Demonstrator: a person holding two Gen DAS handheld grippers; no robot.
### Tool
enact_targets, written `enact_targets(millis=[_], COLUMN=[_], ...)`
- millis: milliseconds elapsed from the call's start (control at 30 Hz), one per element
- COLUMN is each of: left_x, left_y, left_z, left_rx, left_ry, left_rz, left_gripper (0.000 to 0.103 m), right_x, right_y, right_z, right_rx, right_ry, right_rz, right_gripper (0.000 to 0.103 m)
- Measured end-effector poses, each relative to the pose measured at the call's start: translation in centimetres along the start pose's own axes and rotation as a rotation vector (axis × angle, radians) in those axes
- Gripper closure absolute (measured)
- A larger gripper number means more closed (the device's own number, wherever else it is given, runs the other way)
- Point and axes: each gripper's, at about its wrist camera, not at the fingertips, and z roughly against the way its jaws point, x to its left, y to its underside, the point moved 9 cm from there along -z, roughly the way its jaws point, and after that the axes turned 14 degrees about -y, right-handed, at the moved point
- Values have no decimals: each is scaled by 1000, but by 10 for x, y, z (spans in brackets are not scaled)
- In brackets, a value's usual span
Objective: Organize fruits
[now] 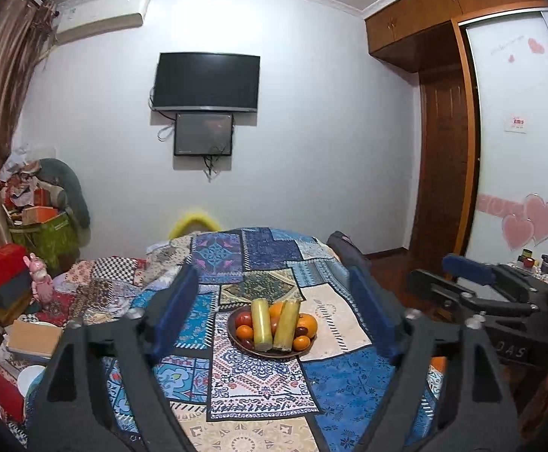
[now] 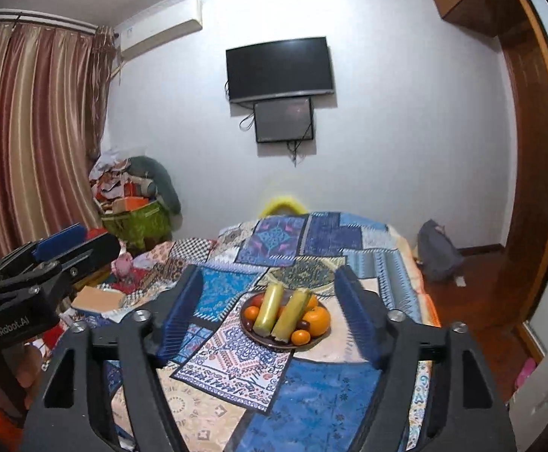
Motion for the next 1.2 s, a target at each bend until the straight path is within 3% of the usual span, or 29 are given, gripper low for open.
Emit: enact_targets(millis=[167,300,1200], left_x=[0,0,0], left_y=[1,3,11], left_z=[12,16,18], left_rx=[-30,-36,-20], left_ry=[-13,-28,-29], left_rz=[4,-3,8], left_gripper=[0,0,0], right_x=[-2,-1,7], right_y=[-2,-5,-7], right_z=[6,15,30], right_rx=[-20,-58,-81], right_ry=[54,89,92], right_rz=[34,42,67], right_gripper=[16,0,0])
